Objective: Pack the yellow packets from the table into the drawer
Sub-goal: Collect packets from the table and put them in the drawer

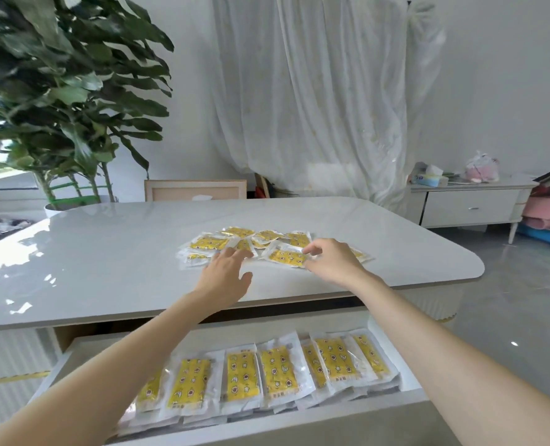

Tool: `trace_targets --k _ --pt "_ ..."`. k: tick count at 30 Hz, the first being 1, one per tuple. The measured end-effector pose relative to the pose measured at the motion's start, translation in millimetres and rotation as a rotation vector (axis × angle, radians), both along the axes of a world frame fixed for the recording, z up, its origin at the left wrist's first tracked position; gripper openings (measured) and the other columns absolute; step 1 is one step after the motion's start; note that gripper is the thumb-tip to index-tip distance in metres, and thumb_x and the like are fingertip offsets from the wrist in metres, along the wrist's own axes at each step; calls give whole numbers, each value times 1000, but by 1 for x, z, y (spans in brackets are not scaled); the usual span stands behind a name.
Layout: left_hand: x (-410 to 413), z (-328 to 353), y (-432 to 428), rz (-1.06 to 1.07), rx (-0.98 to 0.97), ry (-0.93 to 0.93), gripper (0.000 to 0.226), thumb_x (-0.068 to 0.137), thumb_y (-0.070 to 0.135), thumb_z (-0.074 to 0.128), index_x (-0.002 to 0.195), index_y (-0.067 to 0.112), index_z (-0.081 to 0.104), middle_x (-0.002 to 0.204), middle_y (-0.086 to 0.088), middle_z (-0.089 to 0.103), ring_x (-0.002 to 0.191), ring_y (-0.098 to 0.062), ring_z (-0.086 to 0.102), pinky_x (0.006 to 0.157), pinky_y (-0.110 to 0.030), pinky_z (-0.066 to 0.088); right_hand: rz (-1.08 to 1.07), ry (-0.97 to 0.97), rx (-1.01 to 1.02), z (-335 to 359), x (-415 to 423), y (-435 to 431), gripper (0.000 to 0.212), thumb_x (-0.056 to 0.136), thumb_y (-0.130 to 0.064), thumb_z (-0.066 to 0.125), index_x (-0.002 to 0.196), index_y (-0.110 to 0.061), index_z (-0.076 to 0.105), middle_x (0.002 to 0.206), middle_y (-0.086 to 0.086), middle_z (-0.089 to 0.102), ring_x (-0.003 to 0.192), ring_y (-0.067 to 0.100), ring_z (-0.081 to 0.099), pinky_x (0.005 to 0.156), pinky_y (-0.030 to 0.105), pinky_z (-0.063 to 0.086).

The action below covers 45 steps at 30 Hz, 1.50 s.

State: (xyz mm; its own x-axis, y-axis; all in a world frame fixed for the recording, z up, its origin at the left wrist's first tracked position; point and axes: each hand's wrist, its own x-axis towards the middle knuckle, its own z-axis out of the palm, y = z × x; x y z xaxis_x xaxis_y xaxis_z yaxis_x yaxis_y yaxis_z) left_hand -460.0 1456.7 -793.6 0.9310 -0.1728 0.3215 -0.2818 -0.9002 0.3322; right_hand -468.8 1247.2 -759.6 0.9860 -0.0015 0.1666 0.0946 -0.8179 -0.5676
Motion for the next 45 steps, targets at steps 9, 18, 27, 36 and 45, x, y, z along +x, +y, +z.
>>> trace_targets --k 9,18,27,36,45 --pt "65 -33 55 269 -25 158 69 91 58 42 148 43 6 159 8 -4 147 -23 -7 112 -62 8 174 38 -196 -27 66 36 47 97 -21 46 143 -19 39 152 1 33 142 19 24 111 35 28" --pt "112 -40 71 247 -56 -1 71 84 74 33 146 46 17 159 13 4 147 -17 -8 110 -65 -9 62 55 -467 -62 110 65 57 92 -62 31 139 -29 38 151 -6 34 140 23 24 109 46 25" --pt "111 -42 73 274 -17 33 64 84 71 35 141 43 33 152 18 26 142 -12 21 110 -64 7 31 -49 -525 -63 98 73 50 96 -58 23 138 -40 43 144 -13 42 136 17 28 101 47 26" --pt "61 -39 77 286 43 21 56 84 67 38 135 47 38 143 15 36 130 -20 34 108 -54 21 104 92 -375 -41 73 86 46 100 -33 19 124 -31 58 139 -4 47 130 24 32 99 47 25" --pt "2 -38 105 240 93 36 46 93 58 31 136 47 40 129 14 42 117 -18 34 105 -37 28 129 49 -56 -26 67 112 25 92 -20 43 101 -25 66 108 -3 66 101 23 60 93 39 46"
